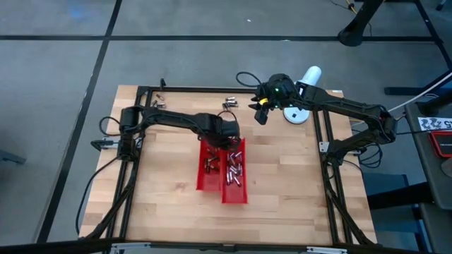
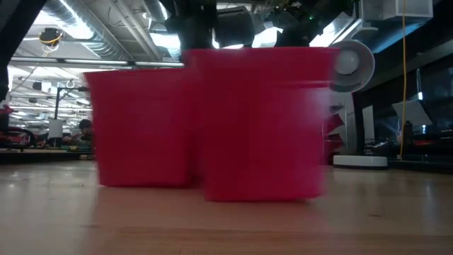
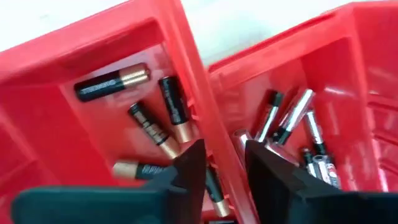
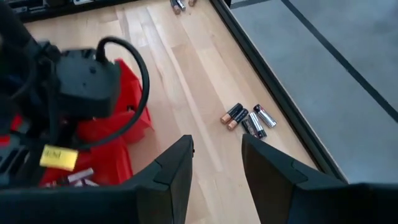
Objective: Sort batteries
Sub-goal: Move the bins from the center to the middle left side of the table
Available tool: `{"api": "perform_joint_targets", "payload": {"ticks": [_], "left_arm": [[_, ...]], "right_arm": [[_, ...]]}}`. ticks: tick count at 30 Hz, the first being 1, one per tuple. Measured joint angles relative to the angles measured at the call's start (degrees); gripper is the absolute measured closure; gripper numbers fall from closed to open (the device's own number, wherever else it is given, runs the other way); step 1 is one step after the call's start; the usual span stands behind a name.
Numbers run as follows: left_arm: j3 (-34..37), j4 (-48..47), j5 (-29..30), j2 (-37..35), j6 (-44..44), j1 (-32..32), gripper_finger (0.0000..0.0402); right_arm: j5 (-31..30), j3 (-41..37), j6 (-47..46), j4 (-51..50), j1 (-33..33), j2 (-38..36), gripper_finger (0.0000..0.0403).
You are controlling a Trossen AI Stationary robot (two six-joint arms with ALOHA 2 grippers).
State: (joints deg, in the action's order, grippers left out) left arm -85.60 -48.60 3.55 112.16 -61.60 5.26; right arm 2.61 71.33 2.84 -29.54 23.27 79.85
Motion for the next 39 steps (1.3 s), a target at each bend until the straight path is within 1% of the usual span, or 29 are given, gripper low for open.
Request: {"api": "perform_joint_targets", "payload": {"ticks": [5,7,10,14,18,21,25,29,33,39], "left_arm": [[-0.1,-6.4,-1.3,-0.5,0.9,0.0,0.0373],[0.0,-8.3,-1.9,-0.9,1.9,0.0,0.039],[0.0,-13.0,-1.8,-1.5,2.3,0.0,0.0389],[0.2,-23.1,-0.6,-1.7,2.2,0.0,0.039],[0.2,-28.7,0.2,-1.7,3.4,0.0,0.0395],[0.2,-28.9,0.0,-2.0,4.0,0.5,0.0394],[0.3,-30.4,-0.7,-2.2,2.3,1.1,0.0395],[2.3,-29.7,-2.1,-3.8,0.0,1.3,0.0395],[7.6,-26.8,-4.2,-8.6,-5.3,1.3,0.0395],[20.3,-18.5,-5.1,-21.1,-18.1,2.9,0.0396]], "right_arm": [[-0.1,0.0,1.6,-0.3,0.0,-0.3,0.0263],[-0.3,0.0,2.0,-0.5,0.0,-0.6,0.0263],[-0.5,0.0,2.0,-0.6,0.0,-0.8,0.0263],[-0.5,0.0,2.0,-1.1,0.0,-1.1,0.0263],[-0.2,0.0,2.0,-2.9,0.0,-1.4,0.0263],[1.1,0.0,2.0,-4.2,0.0,-1.6,0.0263],[2.6,-0.1,2.1,-5.1,0.0,-1.8,0.0263],[4.8,-1.1,2.0,-5.2,0.0,-2.0,0.0263],[7.2,-1.7,2.1,-6.1,0.0,-2.0,0.0263],[7.5,-1.7,3.8,-6.5,0.0,-2.0,0.0263]]}}
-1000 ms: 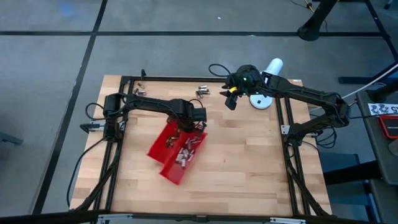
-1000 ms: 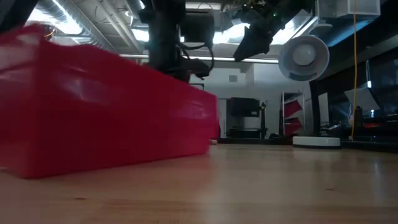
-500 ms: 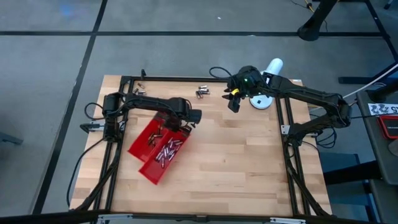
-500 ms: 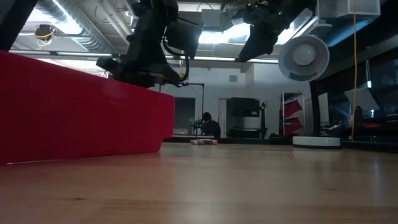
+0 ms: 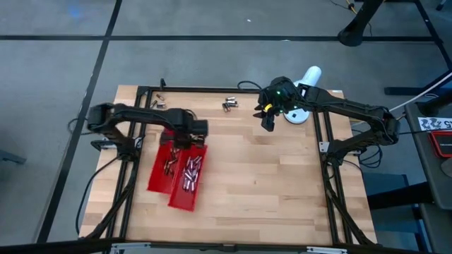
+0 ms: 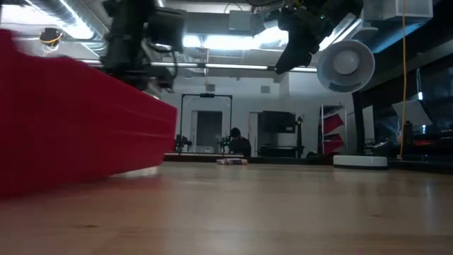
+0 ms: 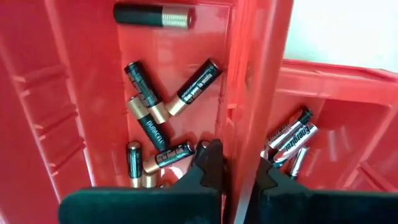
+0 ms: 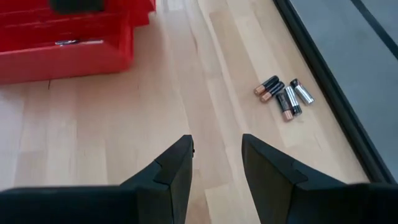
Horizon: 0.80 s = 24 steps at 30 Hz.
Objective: Sort batteries
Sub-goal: Move the bins from the center to the middle left side of the table
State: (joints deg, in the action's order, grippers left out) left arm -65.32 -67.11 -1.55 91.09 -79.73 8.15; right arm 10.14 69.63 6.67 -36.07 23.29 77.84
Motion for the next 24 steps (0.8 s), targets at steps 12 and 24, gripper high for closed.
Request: {"api": "perform_joint_targets", "payload": {"ticks": [12,24], "left_arm": [[15.6,13.2,0.1,-12.9,-7.2,2.8,0.0383],[15.5,13.8,-0.5,-13.1,5.0,2.8,0.0267]], "right_arm": [[-0.1,0.0,1.8,6.0,0.0,0.0,0.0263],[-0.5,0.0,0.1,11.5,0.0,0.9,0.0263]]}}
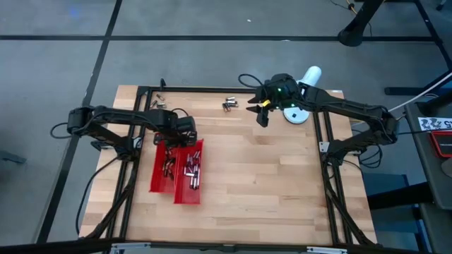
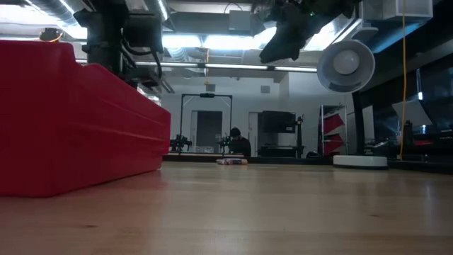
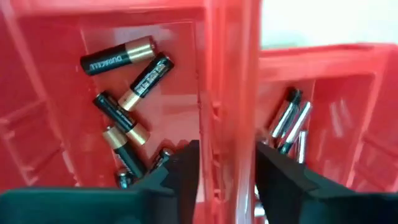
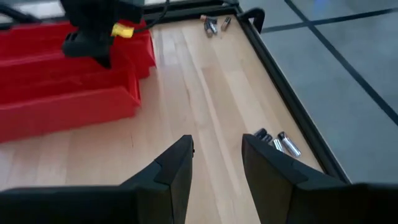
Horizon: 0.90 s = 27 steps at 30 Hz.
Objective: Sort batteries
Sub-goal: Move the bins from the center to the middle left side of the table, then adjust the batteries on the table
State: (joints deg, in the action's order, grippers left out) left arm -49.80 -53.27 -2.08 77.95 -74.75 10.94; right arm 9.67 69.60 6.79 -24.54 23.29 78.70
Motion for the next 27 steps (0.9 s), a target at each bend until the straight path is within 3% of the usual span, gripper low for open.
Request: {"api": "perform_joint_targets", "payload": {"ticks": [6,12,17,20,24,27], "left_arm": [[-0.5,-1.5,0.6,-4.9,3.9,0.2,0.0221],[-3.1,-0.8,5.3,-16.1,13.4,2.4,0.0201],[-3.3,2.0,12.3,-25.0,24.4,6.4,0.0199],[-3.3,2.9,14.8,-28.3,29.9,10.3,0.0199],[-3.3,4.8,13.6,-30.2,39.1,16.3,0.0199],[-3.3,10.0,7.7,-30.1,47.6,21.5,0.0199]], "right_arm": [[0.0,0.0,-4.5,5.1,-0.1,3.4,0.0263],[-2.6,4.5,-6.2,8.5,-2.8,9.0,0.0263],[-8.7,15.1,-4.7,8.6,-5.7,17.8,0.0263],[-8.6,22.9,-6.6,5.9,-5.6,25.1,0.0263],[-7.7,34.6,-10.9,-3.3,-3.8,35.0,0.0263],[-9.9,42.7,-11.2,-9.6,-2.9,41.7,0.0263]]}}
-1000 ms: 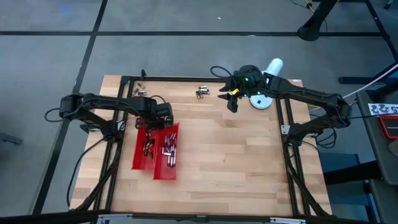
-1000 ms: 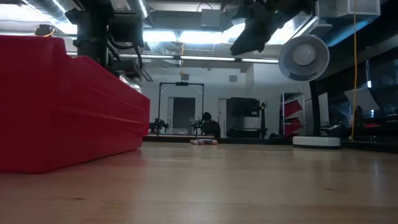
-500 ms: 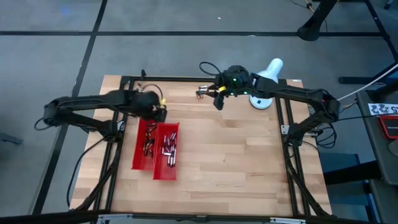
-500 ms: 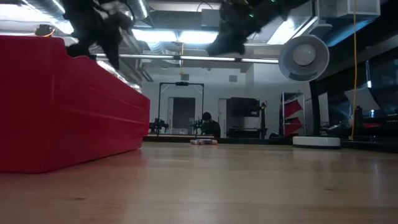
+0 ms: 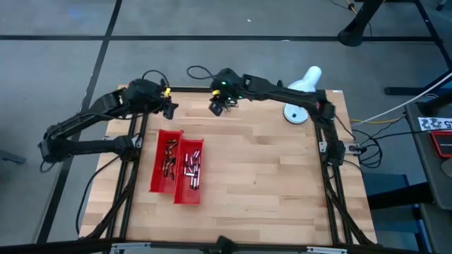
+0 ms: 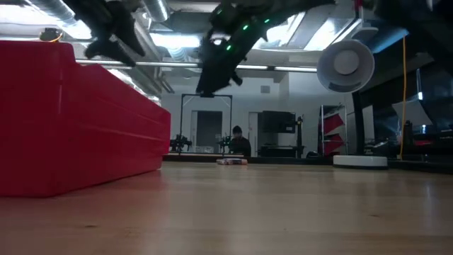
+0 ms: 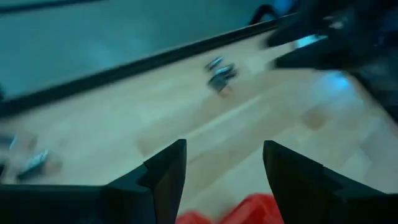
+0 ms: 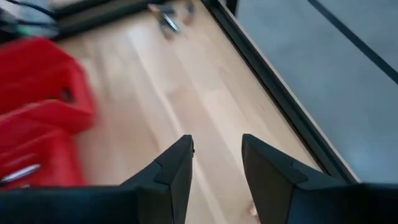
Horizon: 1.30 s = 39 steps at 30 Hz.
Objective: Sort batteries
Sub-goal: Adjust the batteries on the table
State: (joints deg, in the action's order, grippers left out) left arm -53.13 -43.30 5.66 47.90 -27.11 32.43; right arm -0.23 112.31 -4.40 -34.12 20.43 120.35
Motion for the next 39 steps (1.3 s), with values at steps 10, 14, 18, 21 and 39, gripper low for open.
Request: {"api": "perform_joint_targets", "payload": {"ticks": [10,14,18,21,39], "left_arm": [[0.0,3.0,-16.6,3.4,11.0,11.9,0.0199],[0.0,3.7,-17.3,4.3,11.5,14.0,0.0199],[0.0,3.9,-17.4,5.6,11.5,15.4,0.0199],[0.0,4.0,-19.5,6.5,11.4,16.3,0.0199],[0.0,10.0,-23.2,9.9,7.9,16.8,0.0199]], "right_arm": [[-4.4,12.6,-11.5,-15.2,4.1,14.4,0.0263],[-4.8,12.6,-13.6,-17.3,5.7,16.6,0.0263],[-4.7,12.6,-14.5,-19.1,6.3,18.4,0.0263],[-5.3,12.6,-14.5,-20.3,6.2,19.5,0.0263],[-2.9,12.6,-14.8,-22.3,6.6,21.1,0.0263]]}}
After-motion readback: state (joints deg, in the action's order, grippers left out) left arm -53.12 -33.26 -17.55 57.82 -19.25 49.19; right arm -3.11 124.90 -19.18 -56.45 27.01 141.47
